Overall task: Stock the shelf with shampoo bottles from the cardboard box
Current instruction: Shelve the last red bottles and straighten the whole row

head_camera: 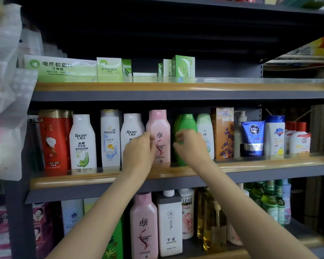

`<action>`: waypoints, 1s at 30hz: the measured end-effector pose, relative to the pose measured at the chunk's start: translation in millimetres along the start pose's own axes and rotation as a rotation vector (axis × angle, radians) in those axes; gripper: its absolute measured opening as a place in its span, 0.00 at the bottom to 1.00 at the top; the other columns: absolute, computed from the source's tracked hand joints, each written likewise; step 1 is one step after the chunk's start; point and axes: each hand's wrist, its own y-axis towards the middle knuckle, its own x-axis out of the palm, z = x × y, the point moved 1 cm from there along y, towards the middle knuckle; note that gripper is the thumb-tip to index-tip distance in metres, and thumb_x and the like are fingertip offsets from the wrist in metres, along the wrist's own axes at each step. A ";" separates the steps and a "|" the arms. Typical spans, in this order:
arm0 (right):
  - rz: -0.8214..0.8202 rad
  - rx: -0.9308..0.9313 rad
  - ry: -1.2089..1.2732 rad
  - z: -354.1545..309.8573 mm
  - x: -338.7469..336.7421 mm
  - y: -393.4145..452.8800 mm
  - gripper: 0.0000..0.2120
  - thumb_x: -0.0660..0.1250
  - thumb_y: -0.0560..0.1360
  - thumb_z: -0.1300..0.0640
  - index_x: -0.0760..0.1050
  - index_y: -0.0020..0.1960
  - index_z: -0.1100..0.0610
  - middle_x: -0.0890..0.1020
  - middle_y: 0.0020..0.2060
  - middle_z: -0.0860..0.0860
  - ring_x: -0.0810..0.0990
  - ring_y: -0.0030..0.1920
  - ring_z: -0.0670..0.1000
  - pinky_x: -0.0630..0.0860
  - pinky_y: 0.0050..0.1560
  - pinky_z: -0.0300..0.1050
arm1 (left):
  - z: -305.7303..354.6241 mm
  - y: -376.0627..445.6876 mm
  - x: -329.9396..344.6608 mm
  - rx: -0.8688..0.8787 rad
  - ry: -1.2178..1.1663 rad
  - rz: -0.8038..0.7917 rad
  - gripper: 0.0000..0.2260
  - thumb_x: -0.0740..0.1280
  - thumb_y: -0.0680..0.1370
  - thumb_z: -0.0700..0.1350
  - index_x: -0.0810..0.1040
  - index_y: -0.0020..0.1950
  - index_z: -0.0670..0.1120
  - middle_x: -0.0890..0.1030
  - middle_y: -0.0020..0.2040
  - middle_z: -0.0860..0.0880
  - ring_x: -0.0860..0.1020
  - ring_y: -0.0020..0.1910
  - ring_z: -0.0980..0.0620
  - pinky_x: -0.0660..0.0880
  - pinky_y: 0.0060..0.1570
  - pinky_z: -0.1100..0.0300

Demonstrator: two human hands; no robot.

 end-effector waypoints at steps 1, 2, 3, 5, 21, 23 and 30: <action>0.082 0.011 0.050 4.3 -12.9 1.3 0.10 0.63 0.74 0.65 0.78 0.54 0.63 0.82 0.51 0.61 0.81 0.51 0.61 0.77 0.54 0.56 | 8.0 -0.7 -2.0 0.041 -0.045 0.037 0.09 0.61 0.77 0.41 0.78 0.54 0.44 0.83 0.49 0.46 0.80 0.50 0.46 0.76 0.52 0.50; 0.158 0.027 0.081 11.0 -25.1 4.7 0.11 0.62 0.75 0.65 0.78 0.54 0.62 0.83 0.51 0.59 0.81 0.51 0.59 0.77 0.54 0.54 | 15.6 -1.4 -1.9 0.080 -0.078 0.052 0.08 0.61 0.77 0.40 0.78 0.53 0.44 0.83 0.48 0.45 0.80 0.48 0.45 0.76 0.51 0.50; 0.201 0.046 0.088 18.1 -34.8 9.8 0.10 0.63 0.75 0.64 0.79 0.55 0.62 0.83 0.51 0.59 0.81 0.51 0.58 0.77 0.55 0.52 | 22.8 -2.2 0.2 0.114 -0.095 0.055 0.08 0.61 0.76 0.39 0.78 0.53 0.44 0.83 0.48 0.45 0.80 0.47 0.44 0.76 0.50 0.49; 0.151 0.097 0.063 36.4 -42.6 19.9 0.11 0.65 0.75 0.62 0.78 0.56 0.64 0.82 0.54 0.58 0.80 0.54 0.57 0.76 0.55 0.47 | 33.7 -5.3 8.0 0.157 -0.115 0.019 0.09 0.61 0.77 0.39 0.77 0.55 0.44 0.82 0.49 0.45 0.80 0.47 0.45 0.76 0.50 0.49; -0.570 0.302 0.144 70.9 -10.8 42.3 0.20 0.68 0.71 0.69 0.70 0.61 0.65 0.77 0.55 0.61 0.77 0.51 0.56 0.78 0.45 0.44 | 59.5 0.9 55.4 -0.149 -0.052 -0.502 0.11 0.60 0.78 0.40 0.68 0.58 0.37 0.75 0.57 0.39 0.74 0.57 0.41 0.68 0.47 0.55; -0.585 0.303 0.147 71.9 -9.8 45.2 0.20 0.68 0.70 0.69 0.69 0.60 0.65 0.77 0.56 0.62 0.78 0.50 0.57 0.79 0.49 0.47 | 59.5 2.6 57.1 -0.165 -0.048 -0.509 0.11 0.59 0.77 0.37 0.68 0.59 0.37 0.75 0.58 0.39 0.74 0.57 0.41 0.68 0.48 0.56; -0.593 0.286 0.183 73.8 -6.4 48.0 0.09 0.66 0.71 0.72 0.71 0.48 0.62 0.78 0.46 0.60 0.78 0.50 0.58 0.77 0.59 0.51 | 61.6 4.4 59.8 -0.180 -0.032 -0.510 0.11 0.59 0.77 0.36 0.68 0.59 0.37 0.75 0.57 0.39 0.74 0.56 0.41 0.68 0.46 0.57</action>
